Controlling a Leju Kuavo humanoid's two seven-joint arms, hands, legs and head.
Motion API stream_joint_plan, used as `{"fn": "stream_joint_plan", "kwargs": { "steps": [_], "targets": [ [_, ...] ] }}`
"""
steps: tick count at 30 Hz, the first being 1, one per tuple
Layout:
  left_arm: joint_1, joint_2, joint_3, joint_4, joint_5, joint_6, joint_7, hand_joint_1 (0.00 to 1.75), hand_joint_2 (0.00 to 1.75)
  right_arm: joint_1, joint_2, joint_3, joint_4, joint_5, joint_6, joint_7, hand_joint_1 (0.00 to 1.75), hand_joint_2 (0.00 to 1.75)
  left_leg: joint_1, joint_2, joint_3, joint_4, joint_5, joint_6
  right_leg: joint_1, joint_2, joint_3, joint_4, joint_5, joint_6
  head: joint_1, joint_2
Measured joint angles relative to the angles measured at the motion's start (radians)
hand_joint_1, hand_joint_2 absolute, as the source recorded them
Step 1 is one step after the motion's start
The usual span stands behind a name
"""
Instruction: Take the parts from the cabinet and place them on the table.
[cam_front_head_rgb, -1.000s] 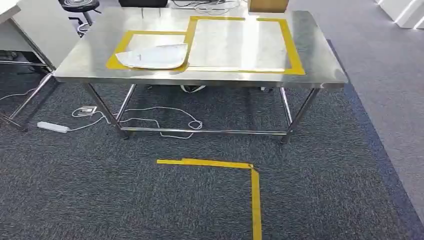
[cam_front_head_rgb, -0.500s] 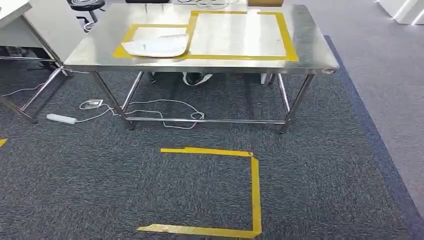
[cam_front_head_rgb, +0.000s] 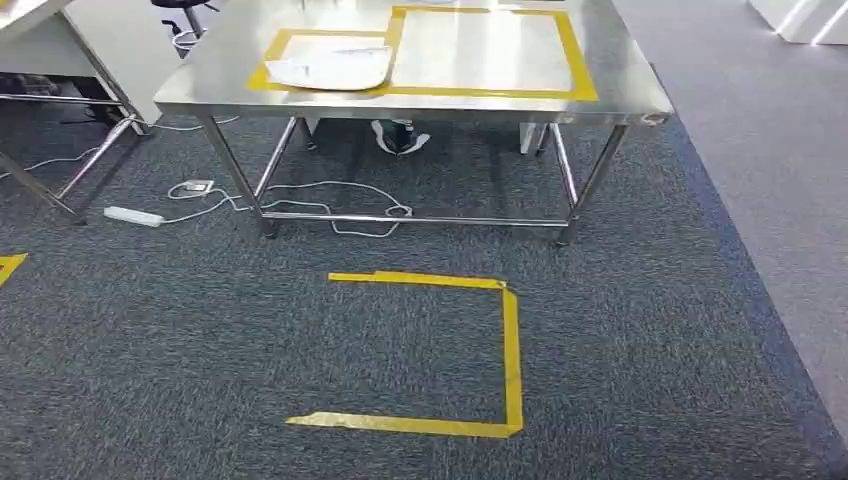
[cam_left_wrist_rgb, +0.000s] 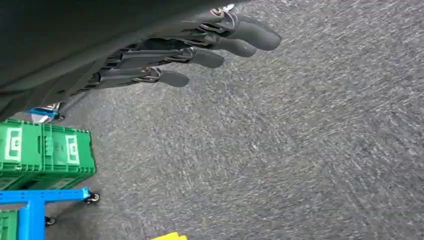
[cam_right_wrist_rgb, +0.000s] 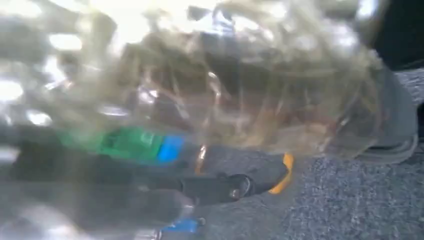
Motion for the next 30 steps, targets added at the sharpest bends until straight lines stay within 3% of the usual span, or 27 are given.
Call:
{"fn": "stream_joint_plan", "kwargs": {
  "steps": [1,3,4,5,6,7,8,9,10,11,12,13,14,15,16,17,19,20,21,23,24,25,26,27,29,30],
  "targets": [
    [-0.002,-0.002,-0.005,0.003,0.002,0.0,-0.001,0.0,0.0,-0.005,-0.002,-0.002,0.0,0.0,0.0,0.0,0.0,0.0,-0.001,0.002,-0.006,0.001,0.016,-0.007,-0.002,0.0,0.018,-0.061,-0.027,-0.006,-0.001,0.0],
    [-0.005,-0.001,-0.011,0.008,0.011,0.0,-0.004,0.0,0.0,-0.002,-0.002,-0.003,0.0,0.0,0.0,-0.021,0.0,0.0,0.003,0.004,-0.012,-0.01,0.045,-0.02,0.004,0.002,-0.001,-0.049,-0.016,-0.019,-0.001,0.0],
    [-0.005,0.0,-0.014,0.013,0.02,0.0,-0.008,0.0,0.0,0.003,-0.002,-0.003,-0.001,0.0,0.0,-0.02,0.0,0.0,0.004,0.002,-0.016,-0.012,0.051,-0.026,-0.002,0.0,-0.012,-0.052,0.003,-0.027,-0.001,0.0],
    [-0.004,0.0,-0.019,0.017,0.023,0.0,-0.011,0.0,0.0,0.004,-0.002,-0.003,-0.001,0.0,0.0,-0.019,0.0,0.0,0.007,-0.001,-0.022,0.002,0.005,-0.033,-0.003,-0.006,-0.025,-0.051,0.014,-0.033,-0.002,0.0],
    [-0.003,0.0,-0.021,0.019,0.029,0.0,-0.013,0.0,0.0,0.005,-0.002,-0.003,-0.001,0.0,-0.001,-0.019,0.0,0.0,0.008,-0.002,-0.033,0.044,-0.071,-0.038,-0.002,-0.007,-0.04,-0.049,0.028,-0.044,-0.002,0.0],
    [-0.003,0.0,-0.024,0.022,0.03,0.0,-0.014,0.0,0.0,0.008,-0.002,-0.003,-0.001,0.0,-0.001,-0.016,0.0,0.0,0.008,-0.002,-0.044,0.115,-0.143,-0.043,-0.002,-0.008,-0.056,-0.048,0.041,-0.045,-0.008,0.0],
    [-0.006,0.0,-0.027,0.025,0.03,0.0,-0.016,0.0,0.0,0.009,-0.002,-0.003,-0.002,0.0,-0.001,-0.016,0.0,0.0,0.008,-0.002,-0.054,0.194,-0.195,-0.047,-0.002,-0.011,-0.074,-0.043,0.053,-0.045,-0.005,0.0],
    [-0.009,0.0,-0.031,0.028,0.032,0.0,-0.017,0.0,0.0,0.009,-0.002,-0.003,-0.002,0.0,-0.001,-0.016,0.0,0.0,0.008,-0.002,-0.059,0.261,-0.215,-0.05,-0.001,-0.012,-0.095,-0.037,0.064,-0.045,-0.007,0.0],
    [-0.011,-0.001,-0.034,0.03,0.033,0.0,-0.018,0.0,0.0,0.009,-0.002,-0.003,-0.002,0.0,-0.002,-0.016,0.0,0.0,0.009,-0.002,-0.053,0.302,-0.197,-0.052,-0.001,-0.013,-0.118,-0.028,0.074,-0.044,-0.008,0.0],
    [-0.013,-0.001,-0.036,0.033,0.035,0.0,-0.019,0.0,0.0,0.009,-0.002,-0.003,-0.002,0.0,-0.002,-0.016,0.0,0.0,0.01,-0.002,-0.028,0.305,-0.155,-0.051,-0.001,-0.014,-0.143,-0.015,0.084,-0.042,-0.008,0.0],
    [-0.014,-0.001,-0.037,0.035,0.037,0.0,-0.021,0.0,0.0,0.009,-0.002,-0.004,-0.002,0.0,-0.002,-0.016,0.0,0.0,0.01,-0.002,0.006,0.276,-0.115,-0.049,-0.001,-0.015,-0.158,-0.003,0.091,-0.04,-0.008,0.0],
    [-0.015,-0.001,-0.038,0.037,0.039,0.0,-0.024,0.0,0.0,0.009,-0.002,-0.004,-0.002,0.0,-0.003,-0.016,0.0,0.0,0.01,-0.003,0.058,0.217,-0.097,-0.045,-0.001,-0.014,-0.177,0.008,0.098,-0.037,-0.008,0.0],
    [-0.018,-0.001,-0.039,0.039,0.04,0.0,-0.028,0.0,0.0,0.008,-0.002,-0.005,-0.002,0.0,-0.003,-0.016,0.0,0.0,0.01,-0.006,0.127,0.131,-0.112,-0.04,-0.001,-0.014,-0.191,0.022,0.105,-0.034,-0.008,0.0],
    [-0.021,0.0,-0.04,0.04,0.045,0.0,-0.031,0.0,0.0,0.009,-0.002,-0.008,-0.002,0.0,-0.003,-0.016,0.0,0.0,0.008,-0.008,0.194,0.045,-0.149,-0.036,0.005,-0.013,-0.204,0.033,0.107,-0.03,-0.01,0.0],
    [-0.025,-0.001,-0.041,0.043,0.047,0.0,-0.034,0.0,0.0,0.009,-0.002,-0.008,-0.002,0.0,-0.005,-0.016,0.0,0.0,0.006,-0.009,0.212,-0.002,-0.173,-0.026,0.006,-0.014,-0.213,0.04,0.11,-0.025,-0.008,0.0],
    [-0.028,-0.001,-0.042,0.045,0.047,0.0,-0.037,0.0,0.0,0.008,-0.002,-0.008,-0.003,0.0,-0.005,-0.016,0.0,0.0,0.006,-0.009,0.205,-0.02,-0.188,-0.017,0.007,-0.014,-0.225,0.046,0.119,-0.018,-0.009,0.0],
    [-0.025,-0.003,-0.044,0.051,0.049,0.0,-0.038,0.0,0.0,0.01,-0.003,-0.01,-0.004,0.0,-0.005,-0.019,0.0,0.0,0.009,-0.008,0.192,-0.022,-0.173,0.001,0.007,-0.013,-0.235,0.043,0.133,-0.009,-0.01,0.0],
    [-0.027,-0.003,-0.045,0.053,0.049,0.0,-0.039,0.0,0.0,0.013,-0.004,-0.01,-0.004,0.0,-0.006,-0.02,0.0,0.0,0.011,-0.003,0.184,-0.023,-0.163,0.009,0.003,-0.007,-0.243,0.056,0.119,-0.001,-0.008,0.0],
    [-0.027,-0.003,-0.045,0.054,0.049,0.0,-0.039,0.0,0.0,0.014,-0.005,-0.01,-0.005,0.0,-0.006,-0.019,0.0,0.0,0.011,-0.002,0.172,-0.023,-0.155,0.017,0.002,-0.002,-0.268,0.095,0.077,0.006,-0.001,0.0],
    [-0.027,-0.006,-0.048,0.056,0.049,0.0,-0.04,0.0,0.0,0.016,-0.005,-0.01,-0.006,0.0,-0.006,-0.018,0.0,0.0,0.01,-0.001,0.148,-0.022,-0.136,0.018,-0.003,0.001,-0.328,0.254,-0.017,0.014,0.002,0.0],
    [-0.027,-0.007,-0.05,0.058,0.049,0.0,-0.04,0.0,0.0,0.016,-0.005,-0.01,-0.006,0.0,-0.006,-0.018,0.0,0.0,0.009,0.0,0.138,-0.021,-0.128,0.017,-0.005,0.001,-0.348,0.318,-0.046,0.016,0.001,0.0],
    [-0.027,-0.008,-0.051,0.061,0.049,0.0,-0.04,0.0,0.0,0.016,-0.005,-0.01,-0.006,0.0,-0.006,-0.018,0.0,0.0,0.009,0.001,0.127,-0.02,-0.12,0.016,-0.006,0.001,-0.35,0.352,-0.058,0.017,0.001,0.0],
    [-0.027,-0.008,-0.052,0.062,0.049,0.0,-0.04,0.0,0.0,0.017,-0.005,-0.01,-0.006,0.0,-0.006,-0.018,0.0,0.0,0.009,0.001,0.12,-0.02,-0.114,0.015,-0.007,0.0,-0.327,0.333,-0.045,0.017,0.002,0.0],
    [-0.027,-0.009,-0.053,0.063,0.049,0.0,-0.04,0.0,0.0,0.019,-0.005,-0.01,-0.006,0.0,-0.006,-0.018,0.0,0.0,0.01,0.001,0.116,-0.02,-0.11,0.013,-0.008,0.0,-0.282,0.274,-0.018,0.017,0.002,0.0],
    [-0.028,-0.011,-0.055,0.063,0.049,0.0,-0.04,0.0,0.0,0.018,-0.005,-0.011,-0.006,0.0,-0.006,-0.018,0.0,0.0,0.01,0.001,0.114,-0.019,-0.102,0.006,-0.01,0.0,-0.146,0.072,0.051,0.011,0.002,0.0],
    [-0.029,-0.011,-0.055,0.064,0.049,0.0,-0.04,0.0,0.0,0.015,-0.005,-0.012,-0.006,0.0,-0.006,-0.018,0.0,0.0,0.005,0.001,0.112,-0.017,-0.099,0.0,-0.009,-0.001,-0.114,0.007,0.038,0.007,0.002,0.0]
  ]
}}
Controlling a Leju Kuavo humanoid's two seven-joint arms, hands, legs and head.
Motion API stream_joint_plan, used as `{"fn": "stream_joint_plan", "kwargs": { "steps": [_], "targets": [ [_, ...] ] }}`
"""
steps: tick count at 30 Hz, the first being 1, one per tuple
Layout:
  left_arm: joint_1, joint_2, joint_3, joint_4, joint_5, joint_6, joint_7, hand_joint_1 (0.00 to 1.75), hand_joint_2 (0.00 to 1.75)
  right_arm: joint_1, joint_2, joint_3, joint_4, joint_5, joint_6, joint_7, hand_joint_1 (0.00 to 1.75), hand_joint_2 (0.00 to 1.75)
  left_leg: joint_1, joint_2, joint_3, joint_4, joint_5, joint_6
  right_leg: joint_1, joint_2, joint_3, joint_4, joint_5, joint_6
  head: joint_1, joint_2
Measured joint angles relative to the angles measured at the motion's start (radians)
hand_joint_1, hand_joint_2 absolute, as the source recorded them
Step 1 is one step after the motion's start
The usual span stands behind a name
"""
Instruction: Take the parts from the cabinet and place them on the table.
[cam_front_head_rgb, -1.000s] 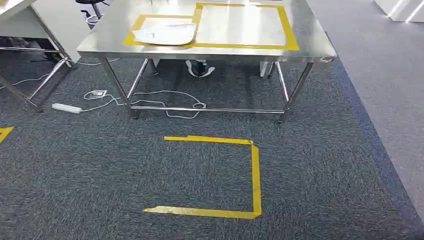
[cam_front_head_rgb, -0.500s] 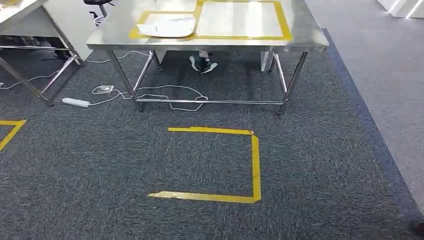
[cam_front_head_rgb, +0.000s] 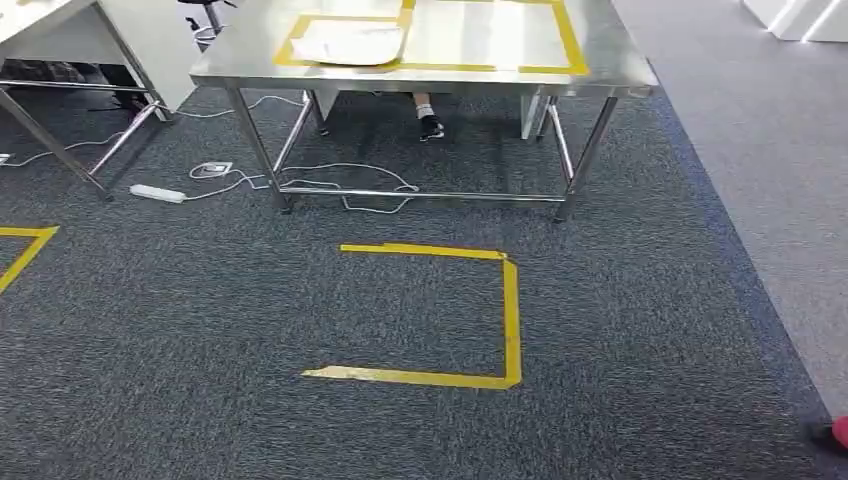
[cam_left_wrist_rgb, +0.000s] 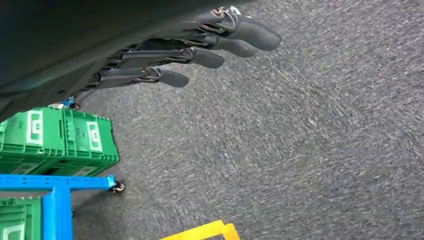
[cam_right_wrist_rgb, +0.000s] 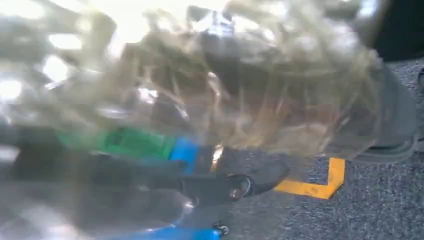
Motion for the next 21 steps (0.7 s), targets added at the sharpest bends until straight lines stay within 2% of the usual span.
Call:
{"fn": "stream_joint_plan", "kwargs": {
  "steps": [2,3,4,5,6,7,12,15,21],
  "targets": [
    [-0.003,0.0,-0.003,0.002,0.001,0.0,-0.005,0.0,0.0,0.001,0.0,-0.001,-0.002,0.0,0.0,-0.004,0.0,0.0,-0.003,0.0,-0.007,0.004,0.004,-0.009,0.0,0.003,-0.002,-0.013,0.003,-0.01,-0.002,0.0],
    [-0.004,0.001,-0.004,0.004,0.005,0.0,-0.007,0.0,0.0,0.001,0.0,0.0,-0.002,0.0,0.0,-0.006,0.0,0.0,-0.005,-0.001,-0.009,0.007,-0.007,0.019,-0.001,0.003,-0.002,-0.015,0.004,-0.007,-0.002,0.0],
    [-0.004,0.001,-0.005,0.006,0.007,0.0,-0.009,0.0,0.0,0.003,0.0,0.0,-0.002,0.0,0.0,-0.006,0.0,0.0,-0.005,0.0,-0.009,0.007,-0.001,0.032,0.0,0.002,-0.001,-0.014,0.005,-0.007,-0.003,0.0],
    [-0.005,0.001,-0.006,0.006,0.01,0.0,-0.01,0.0,0.0,0.004,0.0,0.0,-0.002,0.0,0.0,-0.005,0.0,0.0,-0.004,0.0,-0.009,0.005,0.001,0.03,0.002,0.001,-0.001,-0.014,0.006,-0.01,-0.002,0.0],
    [-0.005,0.001,-0.007,0.008,0.015,0.0,-0.012,0.0,0.0,0.004,0.0,0.0,-0.002,0.0,0.0,-0.005,0.0,0.0,-0.003,-0.001,-0.009,0.003,0.01,0.018,0.004,0.0,-0.002,-0.014,0.007,-0.012,-0.003,0.0],
    [-0.006,0.001,-0.008,0.011,0.016,0.0,-0.012,0.0,0.0,0.004,0.0,0.0,-0.002,0.0,0.0,-0.005,0.0,0.0,-0.001,-0.001,-0.008,0.001,0.013,0.013,0.005,-0.001,-0.003,-0.014,0.009,-0.015,-0.002,0.0],
    [-0.007,0.0,-0.014,0.018,0.023,0.0,-0.016,0.0,0.0,0.004,0.0,-0.001,-0.003,0.0,0.0,-0.005,0.0,0.0,0.003,-0.002,-0.009,-0.003,0.02,0.002,0.009,-0.002,-0.007,-0.011,0.011,-0.022,-0.003,0.0],
    [-0.01,0.0,-0.018,0.02,0.026,0.0,-0.018,0.0,0.0,0.004,0.0,-0.002,-0.003,0.0,0.0,-0.005,0.0,0.0,0.005,-0.002,-0.009,-0.003,0.018,-0.01,0.011,-0.002,-0.007,-0.011,0.01,-0.023,-0.002,0.0],
    [-0.013,0.0,-0.023,0.023,0.031,0.0,-0.018,0.0,0.0,0.004,0.0,-0.003,-0.003,0.0,0.0,-0.005,0.0,0.0,0.005,-0.002,-0.01,-0.003,0.017,-0.013,0.01,-0.002,-0.007,-0.011,0.009,-0.024,-0.002,0.0]
  ]
}}
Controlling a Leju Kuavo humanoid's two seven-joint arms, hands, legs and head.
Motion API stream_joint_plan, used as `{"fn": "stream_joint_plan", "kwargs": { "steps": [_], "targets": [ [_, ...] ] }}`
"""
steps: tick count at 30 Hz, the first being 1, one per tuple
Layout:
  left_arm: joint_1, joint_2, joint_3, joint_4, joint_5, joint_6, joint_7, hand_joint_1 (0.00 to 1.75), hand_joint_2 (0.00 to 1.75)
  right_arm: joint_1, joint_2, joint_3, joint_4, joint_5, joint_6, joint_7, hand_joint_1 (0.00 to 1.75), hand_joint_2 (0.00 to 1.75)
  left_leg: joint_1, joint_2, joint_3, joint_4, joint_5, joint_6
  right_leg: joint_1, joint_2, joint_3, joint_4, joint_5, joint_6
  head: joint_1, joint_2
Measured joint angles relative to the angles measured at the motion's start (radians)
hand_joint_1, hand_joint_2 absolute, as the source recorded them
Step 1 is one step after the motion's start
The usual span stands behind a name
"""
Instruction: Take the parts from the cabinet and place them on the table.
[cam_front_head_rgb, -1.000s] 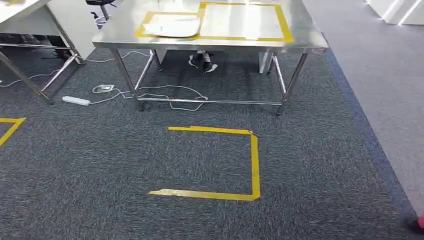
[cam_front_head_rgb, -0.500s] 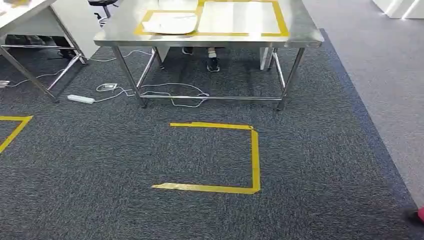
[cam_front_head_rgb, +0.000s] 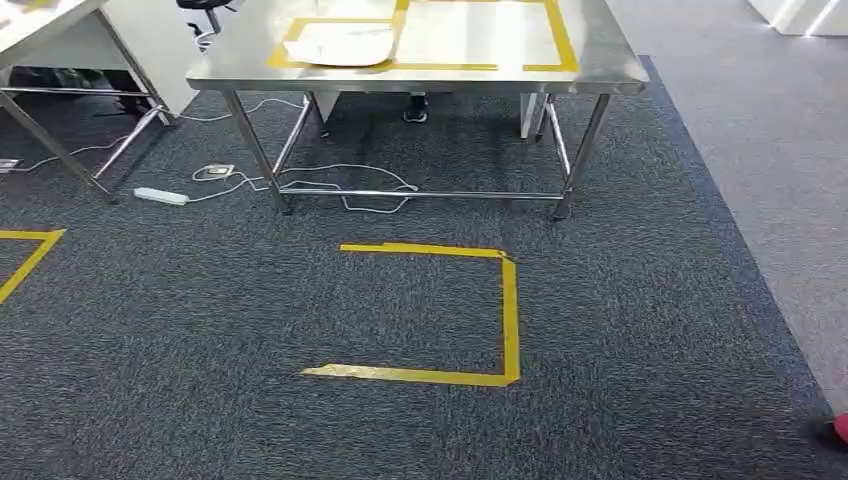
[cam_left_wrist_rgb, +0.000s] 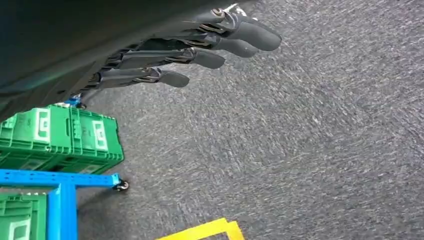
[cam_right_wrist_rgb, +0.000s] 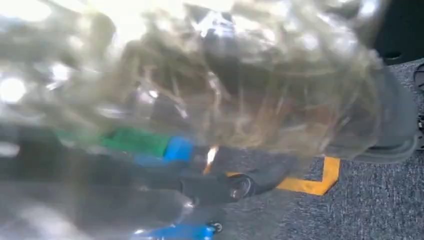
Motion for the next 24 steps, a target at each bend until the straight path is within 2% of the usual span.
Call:
{"fn": "stream_joint_plan", "kwargs": {
  "steps": [8,11,12,13,14,15,16,17,19,20,21,22,23,24],
  "targets": [
    [0.003,0.004,-0.008,0.0,-0.007,0.0,0.002,0.0,0.0,-0.001,0.0,0.002,-0.003,0.002,-0.018,0.0,0.0,0.0,-0.003,0.0,-0.001,0.0,0.0,0.0,-0.004,0.0,0.0,0.0,0.0,0.0,0.0,0.0],
    [0.026,0.013,0.011,-0.004,-0.047,0.0,0.031,0.0,0.0,-0.01,0.0,0.024,-0.006,0.003,-0.035,0.0,0.0,0.0,-0.003,0.0,-0.001,0.001,-0.001,0.0,-0.004,0.001,0.0,0.0,0.0,0.0,0.0,0.0],
    [0.036,0.021,0.021,-0.01,-0.055,0.0,0.04,0.0,0.0,-0.013,0.001,0.03,-0.006,0.004,-0.036,0.0,0.0,0.0,-0.006,0.0,-0.002,0.006,-0.004,0.005,-0.01,0.002,0.0,-0.007,0.005,0.005,0.0,0.0],
    [0.046,0.027,0.027,-0.016,-0.062,0.0,0.045,0.0,0.0,-0.016,0.004,0.034,-0.006,0.005,-0.036,0.0,0.0,0.0,-0.008,-0.001,-0.002,0.002,-0.003,0.019,-0.01,-0.002,0.004,-0.012,0.008,0.013,0.0,0.0],
    [0.055,0.035,0.035,-0.023,-0.075,0.0,0.059,0.0,0.0,-0.021,0.004,0.04,-0.005,0.009,-0.034,0.0,0.0,0.0,-0.008,-0.001,0.004,-0.015,0.005,0.027,-0.006,-0.003,0.009,-0.021,0.011,0.018,-0.003,0.0],
    [0.063,0.038,0.043,-0.03,-0.084,0.0,0.065,0.0,0.0,-0.025,0.004,0.044,-0.005,0.011,-0.032,0.0,0.0,0.0,0.002,-0.003,0.018,-0.042,0.022,0.026,-0.004,-0.003,0.016,-0.031,0.012,0.021,-0.003,0.0],
    [0.077,0.039,0.055,-0.04,-0.101,0.0,0.084,0.0,0.0,-0.033,0.007,0.052,-0.004,0.017,-0.023,0.0,0.0,0.0,0.006,-0.004,0.019,-0.057,0.031,0.024,-0.006,-0.001,0.005,-0.005,-0.02,0.025,0.0,0.0],
    [0.095,0.046,0.077,-0.061,-0.136,0.0,0.109,0.0,0.0,-0.041,0.014,0.06,0.006,0.031,-0.009,0.0,0.0,0.0,0.009,-0.006,0.012,-0.057,0.035,0.024,-0.009,0.003,-0.029,0.072,-0.075,0.03,0.001,0.0],
    [0.137,0.046,0.127,-0.087,-0.183,0.0,0.163,0.0,0.0,-0.051,0.033,0.071,0.036,0.056,0.013,-0.001,0.0,0.0,0.012,-0.011,0.007,-0.057,0.036,0.021,-0.022,0.004,-0.104,0.239,-0.155,0.042,0.0,0.0],
    [0.151,0.045,0.147,-0.116,-0.228,0.0,0.203,0.0,0.0,-0.053,0.047,0.077,0.049,0.069,0.028,-0.003,0.0,0.0,0.015,-0.013,0.003,-0.056,0.037,0.017,-0.029,0.003,-0.129,0.292,-0.169,0.047,0.001,0.0],
    [0.161,0.044,0.164,-0.127,-0.246,0.0,0.221,0.0,0.0,-0.054,0.054,0.079,0.059,0.076,0.037,-0.003,0.0,0.0,0.019,-0.022,0.001,-0.055,0.039,0.012,-0.035,0.003,-0.13,0.292,-0.153,0.053,0.0,0.0],
    [0.17,0.043,0.18,-0.14,-0.262,0.0,0.233,0.0,0.0,-0.056,0.064,0.081,0.07,0.082,0.043,0.0,0.0,0.0,0.024,-0.031,0.0,-0.053,0.04,0.004,-0.041,0.003,-0.108,0.251,-0.119,0.06,0.001,0.0],
    [0.183,0.042,0.196,-0.156,-0.277,0.0,0.246,0.0,0.0,-0.06,0.073,0.083,0.087,0.087,0.049,0.005,0.0,0.0,0.032,-0.043,-0.002,-0.048,0.039,-0.007,-0.048,0.005,-0.062,0.16,-0.068,0.069,0.0,0.0],
    [0.196,0.042,0.218,-0.177,-0.294,0.0,0.26,0.0,0.0,-0.065,0.086,0.085,0.105,0.092,0.058,0.005,0.0,0.0,0.038,-0.052,-0.006,-0.037,0.035,-0.019,-0.06,0.023,-0.012,0.067,-0.026,0.081,0.002,0.0]
  ]
}}
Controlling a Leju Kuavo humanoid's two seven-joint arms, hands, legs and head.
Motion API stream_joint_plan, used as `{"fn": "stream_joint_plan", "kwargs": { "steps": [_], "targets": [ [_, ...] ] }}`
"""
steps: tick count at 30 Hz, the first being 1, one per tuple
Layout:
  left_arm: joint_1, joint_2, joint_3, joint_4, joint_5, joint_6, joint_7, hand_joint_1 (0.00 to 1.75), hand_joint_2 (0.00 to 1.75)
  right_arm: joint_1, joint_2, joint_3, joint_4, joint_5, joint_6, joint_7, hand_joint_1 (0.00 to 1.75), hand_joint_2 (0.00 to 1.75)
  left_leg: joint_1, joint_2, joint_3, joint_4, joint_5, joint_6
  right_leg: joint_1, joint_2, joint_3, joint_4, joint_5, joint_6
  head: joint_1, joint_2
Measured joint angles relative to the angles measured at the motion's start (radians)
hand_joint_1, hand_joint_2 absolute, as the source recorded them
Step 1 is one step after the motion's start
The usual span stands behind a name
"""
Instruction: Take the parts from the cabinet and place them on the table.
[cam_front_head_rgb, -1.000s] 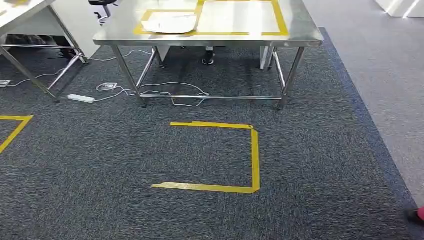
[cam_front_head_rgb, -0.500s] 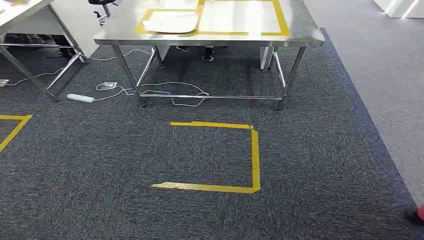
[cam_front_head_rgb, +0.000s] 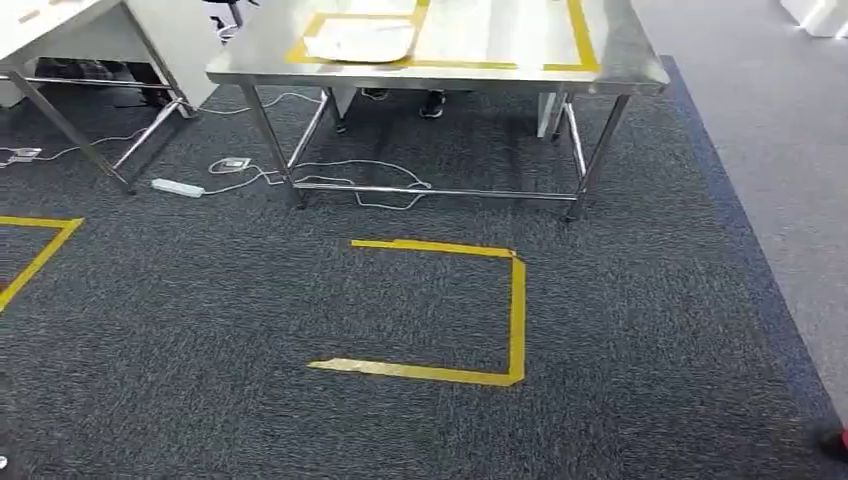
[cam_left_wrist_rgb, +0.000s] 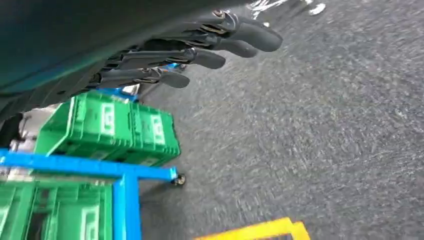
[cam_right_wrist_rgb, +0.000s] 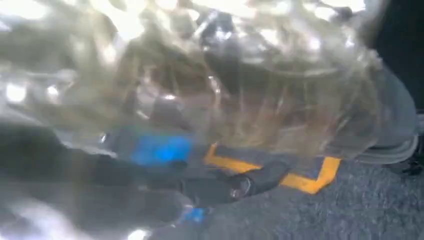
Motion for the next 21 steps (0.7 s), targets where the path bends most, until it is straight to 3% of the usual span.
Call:
{"fn": "stream_joint_plan", "kwargs": {
  "steps": [1,2,3,6,7,8,9,11,12,13,15,16,17,19,21],
  "targets": [
    [0.012,0.002,0.019,-0.015,-0.011,0.0,0.011,0.0,0.0,-0.004,0.018,0.001,0.017,0.005,0.003,0.0,0.0,0.0,0.0,-0.01,-0.011,0.016,-0.004,-0.013,-0.017,0.054,0.028,-0.059,0.002,0.013,0.004,0.0],
    [0.018,0.001,0.037,-0.03,-0.02,0.0,0.019,0.0,0.0,-0.007,0.029,0.001,0.03,0.006,0.006,0.0,0.0,0.0,-0.002,-0.021,-0.024,0.039,-0.013,-0.025,-0.006,0.065,0.022,-0.054,-0.004,-0.009,0.006,0.0],
    [0.023,0.001,0.05,-0.04,-0.025,0.0,0.022,0.0,0.0,-0.007,0.033,0.001,0.038,0.006,0.009,-0.003,0.0,0.0,-0.002,-0.03,-0.025,0.039,-0.009,-0.031,-0.006,0.044,0.017,-0.042,-0.007,-0.025,-0.005,0.0],
    [0.035,0.0,0.063,-0.052,-0.03,0.0,0.028,0.0,0.0,-0.01,0.046,0.002,0.053,0.005,0.013,0.002,0.0,0.0,0.009,-0.06,-0.031,0.041,-0.002,-0.045,-0.001,0.013,0.012,-0.029,-0.006,-0.051,-0.009,0.0],
    [0.043,-0.003,0.067,-0.057,-0.031,0.0,0.031,0.0,0.0,-0.012,0.048,0.002,0.056,0.005,0.013,0.001,0.0,0.0,0.007,-0.023,-0.042,0.065,-0.027,-0.041,0.003,0.001,0.013,-0.029,-0.004,-0.06,-0.014,0.0],
    [0.045,-0.004,0.072,-0.063,-0.033,0.0,0.031,0.0,0.0,-0.012,0.05,0.002,0.059,0.005,0.013,0.001,0.0,0.0,0.003,0.009,-0.069,0.127,-0.074,-0.036,0.008,-0.009,0.011,-0.029,-0.003,-0.064,-0.02,0.0],
    [0.043,-0.005,0.075,-0.067,-0.039,0.0,0.032,0.0,0.0,-0.01,0.051,0.002,0.062,0.001,0.013,0.001,0.0,0.0,-0.002,0.026,-0.106,0.213,-0.124,-0.033,0.014,-0.023,0.007,-0.029,-0.002,-0.067,-0.024,0.0],
    [0.038,-0.007,0.076,-0.068,-0.051,0.0,0.033,0.0,0.0,-0.005,0.051,0.002,0.064,-0.009,0.005,0.001,0.0,0.0,-0.009,0.034,-0.162,0.356,-0.184,-0.025,0.026,-0.05,0.002,-0.029,-0.003,-0.072,-0.023,0.0],
    [0.038,-0.01,0.076,-0.068,-0.053,0.0,0.033,0.0,0.0,-0.002,0.05,0.002,0.064,-0.013,-0.003,0.001,0.0,0.0,-0.012,0.035,-0.161,0.37,-0.18,-0.018,0.032,-0.063,0.002,-0.028,-0.004,-0.073,-0.024,0.0],
    [0.038,-0.014,0.076,-0.068,-0.057,0.0,0.033,0.0,0.0,0.001,0.049,0.0,0.064,-0.016,-0.011,0.001,0.0,0.0,-0.017,0.036,-0.138,0.341,-0.155,-0.008,0.038,-0.075,0.003,-0.028,-0.005,-0.075,-0.024,0.0],
    [0.036,-0.019,0.076,-0.068,-0.06,0.0,0.033,0.0,0.0,0.002,0.047,-0.001,0.059,-0.019,-0.026,0.001,0.0,0.0,-0.03,0.049,-0.054,0.199,-0.08,0.018,0.046,-0.094,0.01,-0.028,-0.009,-0.079,-0.024,0.0],
    [0.036,-0.02,0.077,-0.068,-0.06,0.0,0.034,0.0,0.0,0.002,0.046,-0.002,0.051,-0.019,-0.033,0.001,0.0,0.0,-0.043,0.085,-0.014,0.129,-0.056,0.036,0.047,-0.102,0.014,-0.029,-0.012,-0.079,-0.023,0.0],
    [0.033,-0.021,0.077,-0.068,-0.06,0.0,0.036,0.0,0.0,0.003,0.045,-0.002,0.043,-0.02,-0.041,0.001,0.0,0.0,-0.05,0.122,-0.003,0.104,-0.071,0.046,0.058,-0.111,0.015,-0.024,-0.018,-0.074,-0.022,0.0],
    [0.032,-0.024,0.078,-0.071,-0.058,0.0,0.041,0.0,0.0,0.002,0.036,-0.003,0.034,-0.021,-0.05,0.0,0.0,0.0,-0.053,0.107,-0.005,0.087,-0.079,0.036,0.057,-0.129,0.02,-0.023,-0.016,-0.069,-0.021,0.0],
    [0.043,-0.027,0.078,-0.074,-0.055,0.0,0.046,0.0,0.0,0.0,0.032,-0.006,0.024,-0.021,-0.056,0.001,0.0,0.0,-0.049,0.086,-0.008,0.078,-0.074,0.04,0.056,-0.146,0.02,-0.024,-0.017,-0.06,-0.022,0.0]
  ]
}}
